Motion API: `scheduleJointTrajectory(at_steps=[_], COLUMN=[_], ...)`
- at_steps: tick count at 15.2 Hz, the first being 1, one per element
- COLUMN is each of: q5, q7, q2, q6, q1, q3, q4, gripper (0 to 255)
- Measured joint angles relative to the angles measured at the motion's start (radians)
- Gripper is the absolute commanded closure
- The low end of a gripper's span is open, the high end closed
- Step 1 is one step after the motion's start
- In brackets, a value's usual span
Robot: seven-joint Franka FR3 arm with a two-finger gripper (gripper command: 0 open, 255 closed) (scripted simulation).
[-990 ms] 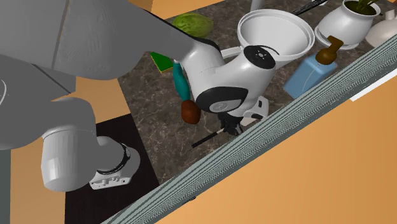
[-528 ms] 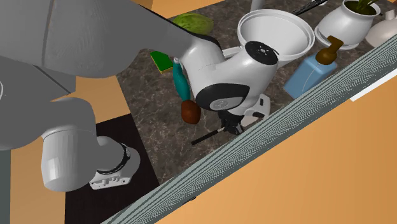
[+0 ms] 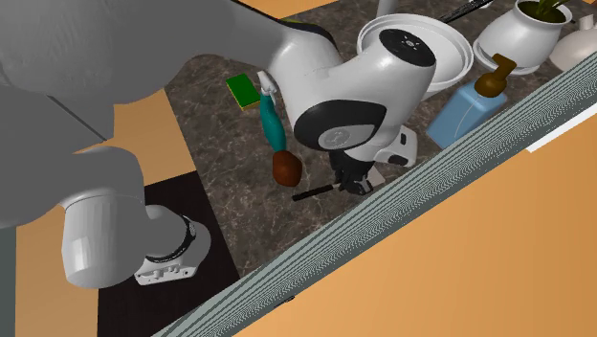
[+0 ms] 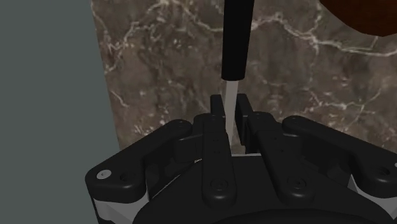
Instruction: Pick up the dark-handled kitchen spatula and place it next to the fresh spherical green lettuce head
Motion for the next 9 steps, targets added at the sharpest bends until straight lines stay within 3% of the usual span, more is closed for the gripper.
scheduleJointTrajectory(at_steps=[9], q5=[-0.002], q7=[0.002], q2=[-0.052], q6=[-0.124], q1=[0.000], q3=[0.004], q4=[0.072], gripper=[255])
